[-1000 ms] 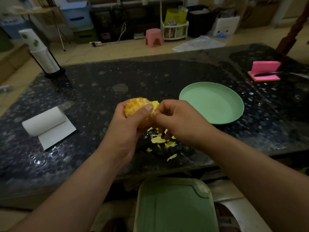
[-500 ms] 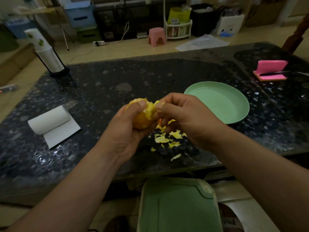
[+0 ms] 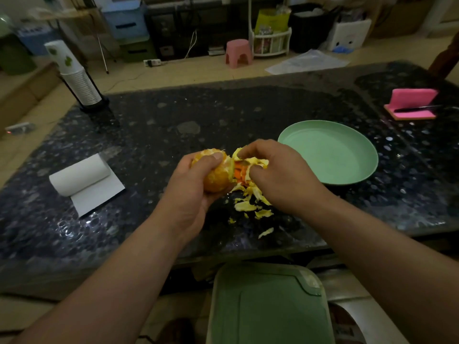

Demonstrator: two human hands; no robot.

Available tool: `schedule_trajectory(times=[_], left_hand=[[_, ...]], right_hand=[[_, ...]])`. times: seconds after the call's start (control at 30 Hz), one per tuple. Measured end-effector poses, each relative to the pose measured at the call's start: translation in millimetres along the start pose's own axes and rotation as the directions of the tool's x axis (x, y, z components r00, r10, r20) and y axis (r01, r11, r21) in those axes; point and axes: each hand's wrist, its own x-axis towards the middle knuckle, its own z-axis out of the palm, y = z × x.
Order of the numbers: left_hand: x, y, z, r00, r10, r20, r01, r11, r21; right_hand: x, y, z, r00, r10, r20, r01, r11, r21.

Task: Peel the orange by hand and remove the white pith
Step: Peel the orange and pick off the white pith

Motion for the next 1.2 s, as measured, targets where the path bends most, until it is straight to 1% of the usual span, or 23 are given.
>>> schedule_trajectory(times=[0.07, 0.13, 0.3, 0.37, 0.47, 0.5, 0.63, 0.73, 0.87, 1.0, 1.07, 1.1, 1.2], left_hand=[[2.3, -1.6, -0.1, 1.0, 0.025, -0.007, -0.025, 0.999, 0.031], [3.6, -3.2, -0.4, 0.999, 0.041, -0.01, -0.041, 0.998, 0.056], [3.9, -8.7, -1.5, 0.999, 0.042, -0.013, -0.04, 0.992, 0.12], [4.3, -9.5, -2.8, 0.998, 0.054, -0.026, -0.05, 0.986, 0.159], [4.7, -8.4, -3.9, 0.995, 0.094, -0.032, -0.085, 0.973, 0.213], [5.0, -8.2, -3.9, 0.994, 0.11, -0.03, -0.1, 0.971, 0.218], [4.3, -9.7, -3.6, 0.987, 0.157, -0.011, -0.15, 0.957, 0.247], [1.8, -11.1, -4.0, 0.974, 0.225, 0.007, -0.215, 0.92, 0.329], [-4.4, -12.5, -0.4, 0.936, 0.349, 0.039, -0.324, 0.815, 0.48], [-8.0, -12.9, 1.3, 0.917, 0.393, 0.075, -0.368, 0.756, 0.542], [-7.6, -11.2, 0.8, 0.92, 0.384, 0.084, -0.367, 0.765, 0.529], [-6.7, -10.1, 0.1, 0.928, 0.365, 0.078, -0.352, 0.786, 0.508], [-3.0, -5.1, -3.5, 0.967, 0.248, 0.065, -0.253, 0.885, 0.391]], right_hand=[[0.2, 1.5, 0.6, 1.0, 0.007, -0.003, -0.007, 1.0, 0.002], [1.0, 3.1, 1.3, 1.0, 0.002, -0.013, -0.003, 0.999, -0.032], [2.6, 5.9, 1.9, 0.999, 0.039, -0.018, -0.04, 0.998, -0.045], [1.5, 5.6, 2.1, 1.0, 0.017, -0.011, -0.017, 1.0, -0.023], [-1.1, 0.8, -1.1, 0.998, -0.02, 0.067, 0.014, 0.995, 0.098], [-2.2, -0.7, -1.4, 0.996, -0.034, 0.088, 0.024, 0.994, 0.108], [-2.4, 0.6, 1.4, 0.996, -0.039, 0.074, 0.036, 0.998, 0.043], [-3.8, -0.3, -0.3, 0.998, -0.022, 0.054, 0.021, 0.999, 0.033], [-8.0, -6.5, 5.1, 0.999, -0.049, -0.014, 0.047, 0.996, -0.077], [-9.8, -9.2, 4.4, 0.998, -0.04, -0.046, 0.034, 0.993, -0.115], [-9.4, -8.8, 2.2, 0.999, -0.027, -0.035, 0.025, 0.998, -0.058], [-9.1, -8.7, 0.5, 1.0, -0.011, -0.02, 0.011, 1.0, -0.002], [-8.4, -10.5, -7.1, 0.996, 0.045, 0.075, -0.058, 0.98, 0.188]])
